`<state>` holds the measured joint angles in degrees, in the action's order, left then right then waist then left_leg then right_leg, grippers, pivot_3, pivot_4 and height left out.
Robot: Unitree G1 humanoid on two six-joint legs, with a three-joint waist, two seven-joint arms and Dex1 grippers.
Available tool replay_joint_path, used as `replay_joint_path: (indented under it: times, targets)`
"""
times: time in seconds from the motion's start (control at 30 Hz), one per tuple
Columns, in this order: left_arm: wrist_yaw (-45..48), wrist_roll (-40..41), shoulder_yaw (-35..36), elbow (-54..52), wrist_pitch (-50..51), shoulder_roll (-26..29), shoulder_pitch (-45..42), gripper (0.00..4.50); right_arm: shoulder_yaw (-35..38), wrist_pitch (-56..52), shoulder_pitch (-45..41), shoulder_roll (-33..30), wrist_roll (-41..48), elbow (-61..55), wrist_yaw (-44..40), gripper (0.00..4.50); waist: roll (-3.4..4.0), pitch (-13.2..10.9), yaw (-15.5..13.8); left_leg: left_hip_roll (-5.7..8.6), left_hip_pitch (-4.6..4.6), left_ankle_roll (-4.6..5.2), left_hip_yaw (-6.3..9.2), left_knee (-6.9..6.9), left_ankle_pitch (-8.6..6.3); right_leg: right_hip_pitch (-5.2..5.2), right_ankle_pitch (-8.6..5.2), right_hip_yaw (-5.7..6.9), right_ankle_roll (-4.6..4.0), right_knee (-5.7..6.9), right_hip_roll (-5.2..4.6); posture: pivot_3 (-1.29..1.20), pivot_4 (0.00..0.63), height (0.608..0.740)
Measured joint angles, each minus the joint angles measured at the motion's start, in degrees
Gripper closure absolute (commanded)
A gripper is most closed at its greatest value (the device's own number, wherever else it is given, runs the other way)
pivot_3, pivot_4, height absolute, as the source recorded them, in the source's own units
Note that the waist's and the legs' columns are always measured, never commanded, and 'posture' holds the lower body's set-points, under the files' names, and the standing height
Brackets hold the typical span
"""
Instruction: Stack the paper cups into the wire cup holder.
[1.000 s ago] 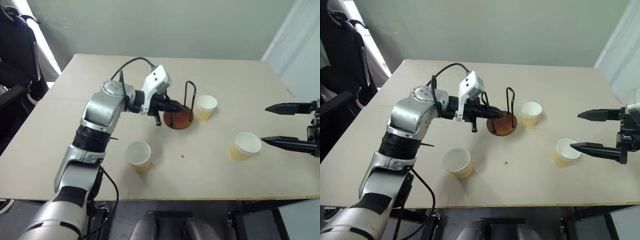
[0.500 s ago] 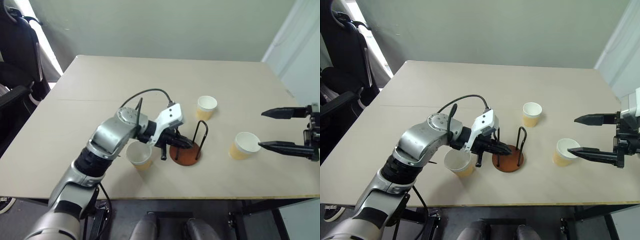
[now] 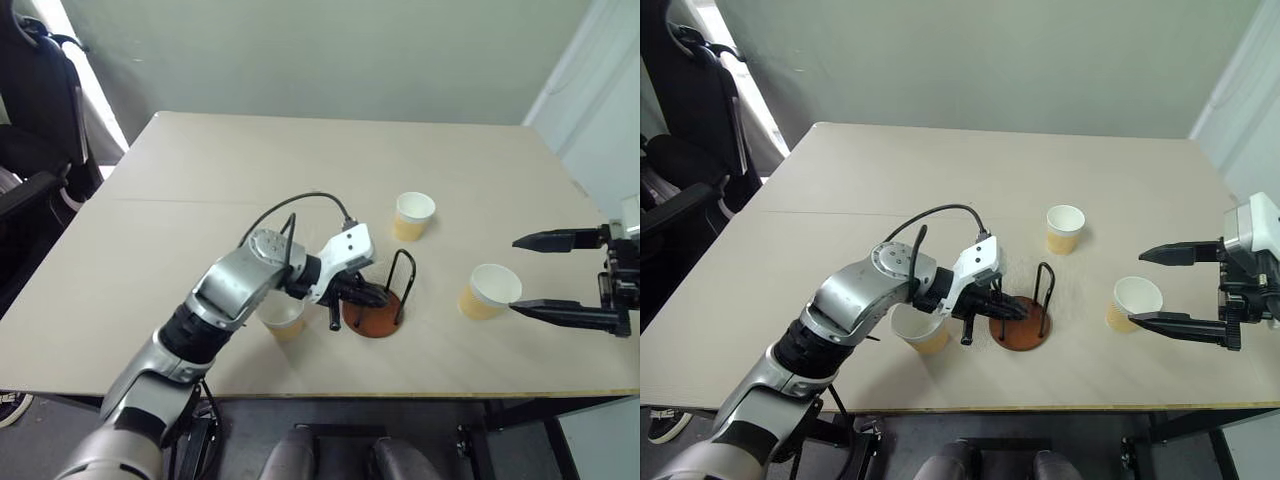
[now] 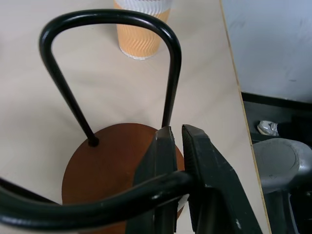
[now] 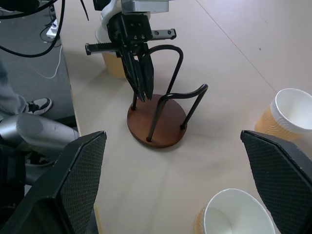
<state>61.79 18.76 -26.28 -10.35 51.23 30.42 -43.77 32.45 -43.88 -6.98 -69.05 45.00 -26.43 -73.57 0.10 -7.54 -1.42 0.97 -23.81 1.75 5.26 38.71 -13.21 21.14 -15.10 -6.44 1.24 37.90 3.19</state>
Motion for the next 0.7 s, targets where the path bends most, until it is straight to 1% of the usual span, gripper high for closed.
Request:
replay_joint_path:
  times: [0.1,0.17,0.2,0.27,0.43,0.6,0.7]
  targets:
    - [0.4,-0.6,-1.6,0.7,-0.1,1.3,1.6,2.16,0.0,0.0,0.4,0.0,-0.1,0.0,0.4,0.00,-0.01,0.0,0.0,0.00,-0.05,-0.01,0.02,-0.02,0.00,0.06,0.00,0.00,0.00,0.00,0.00,0.00,0.150,0.740]
    - [0.5,-1.2,-1.6,0.7,-1.1,3.0,1.5,1.48,-0.1,0.0,0.4,0.0,-0.1,0.0,0.5,0.00,-0.01,0.0,0.0,0.00,-0.05,-0.01,0.01,-0.03,0.00,0.06,0.00,0.00,0.00,0.00,0.00,0.00,0.150,0.740]
    - [0.5,-1.9,-1.6,0.7,-1.4,3.8,1.5,1.05,-0.1,0.0,0.4,0.0,-0.1,0.0,0.6,0.00,-0.01,0.0,0.0,0.01,-0.05,-0.01,0.01,-0.04,0.00,0.06,0.00,0.00,-0.01,-0.01,0.00,0.00,0.150,0.740]
    - [0.5,-2.6,-1.6,0.7,-1.7,4.6,1.5,0.39,-0.4,0.1,0.3,0.0,-0.2,0.1,0.6,0.00,-0.01,0.0,0.0,0.03,-0.06,-0.01,0.02,-0.06,0.00,0.07,-0.01,0.00,0.00,-0.02,-0.01,0.00,0.150,0.740]
    - [0.3,-2.5,-0.4,0.8,-2.8,4.2,1.1,0.39,-2.1,0.6,-0.3,0.0,-0.3,0.6,0.4,0.00,-0.01,0.0,0.0,0.08,-0.14,0.01,0.02,-0.08,-0.01,0.12,-0.01,0.00,0.01,-0.05,-0.07,0.00,0.150,0.740]
    - [0.7,2.4,6.9,-0.8,-3.2,2.4,-2.1,0.39,-5.0,2.5,-0.9,-1.6,-2.1,2.1,-0.3,0.00,-0.01,0.0,0.0,0.09,-0.16,0.00,0.02,-0.10,-0.01,0.13,-0.02,0.00,0.01,-0.06,-0.08,0.00,0.150,0.740]
    - [0.9,4.0,8.7,-2.3,-3.1,2.6,-3.2,0.39,-7.9,4.6,-1.6,-2.2,-4.8,3.9,-0.4,0.00,-0.01,0.0,0.0,0.10,-0.15,0.00,0.01,-0.10,-0.01,0.13,-0.02,0.00,0.02,-0.07,-0.10,0.00,0.150,0.740]
